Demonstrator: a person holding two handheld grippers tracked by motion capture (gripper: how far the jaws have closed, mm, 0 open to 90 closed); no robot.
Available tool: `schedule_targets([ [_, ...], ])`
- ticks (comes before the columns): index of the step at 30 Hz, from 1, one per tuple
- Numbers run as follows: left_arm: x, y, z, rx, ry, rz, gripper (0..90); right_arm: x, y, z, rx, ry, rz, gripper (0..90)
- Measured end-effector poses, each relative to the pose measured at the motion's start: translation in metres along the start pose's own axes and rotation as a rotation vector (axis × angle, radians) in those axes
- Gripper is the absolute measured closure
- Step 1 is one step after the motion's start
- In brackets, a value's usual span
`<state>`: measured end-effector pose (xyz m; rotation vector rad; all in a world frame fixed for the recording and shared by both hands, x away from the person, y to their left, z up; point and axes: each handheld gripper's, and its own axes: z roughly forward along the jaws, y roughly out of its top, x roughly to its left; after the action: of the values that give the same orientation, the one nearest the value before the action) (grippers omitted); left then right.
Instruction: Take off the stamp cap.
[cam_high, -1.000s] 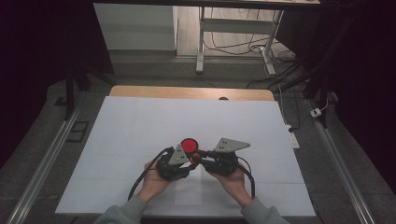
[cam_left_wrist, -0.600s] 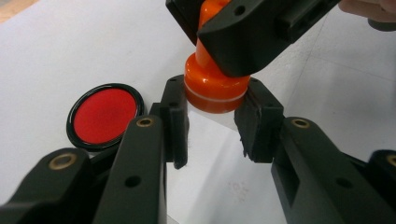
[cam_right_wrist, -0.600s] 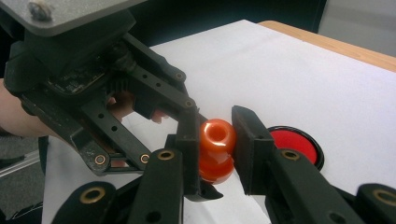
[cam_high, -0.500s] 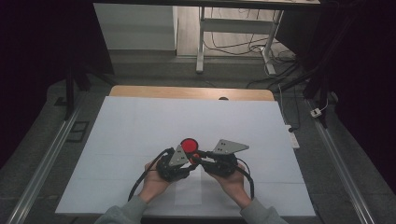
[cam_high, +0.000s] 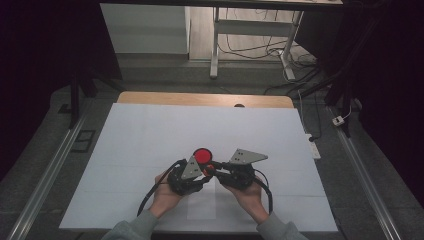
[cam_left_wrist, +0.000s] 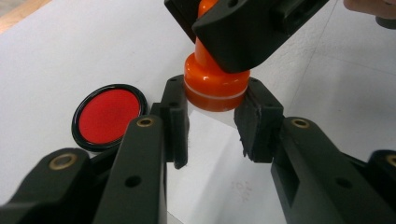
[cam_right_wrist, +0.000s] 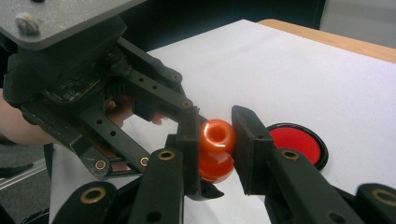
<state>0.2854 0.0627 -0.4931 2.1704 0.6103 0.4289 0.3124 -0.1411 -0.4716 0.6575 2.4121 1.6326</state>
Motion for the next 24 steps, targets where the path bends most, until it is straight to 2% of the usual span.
schedule_targets([
  [16,-0.003,0.0,0.003,0.008,-0.01,0.006,65.9,0.002,-0.003,-0.002,0.007,-0.017,0.023,72.8],
  [17,-0.003,0.0,0.004,0.026,-0.002,0.018,65.9,0.002,-0.004,-0.002,0.007,-0.019,0.025,72.8],
  [18,-0.005,-0.001,0.007,0.081,0.022,0.057,65.9,0.002,-0.004,-0.002,-0.007,-0.023,0.033,72.8],
  [19,-0.007,-0.004,0.011,0.11,0.034,0.085,65.9,0.002,-0.003,-0.006,-0.045,-0.045,0.04,72.8],
  [21,-0.007,-0.008,0.016,0.078,-0.036,0.021,65.9,-0.003,0.005,-0.015,-0.085,-0.052,0.062,72.8],
  [22,-0.007,-0.007,0.015,0.069,-0.046,0.013,65.9,-0.004,0.007,-0.02,-0.089,-0.057,0.055,72.8],
  [24,-0.007,-0.005,0.012,0.056,-0.032,0.024,65.8,-0.005,0.008,-0.027,-0.1,-0.066,0.041,72.8],
])
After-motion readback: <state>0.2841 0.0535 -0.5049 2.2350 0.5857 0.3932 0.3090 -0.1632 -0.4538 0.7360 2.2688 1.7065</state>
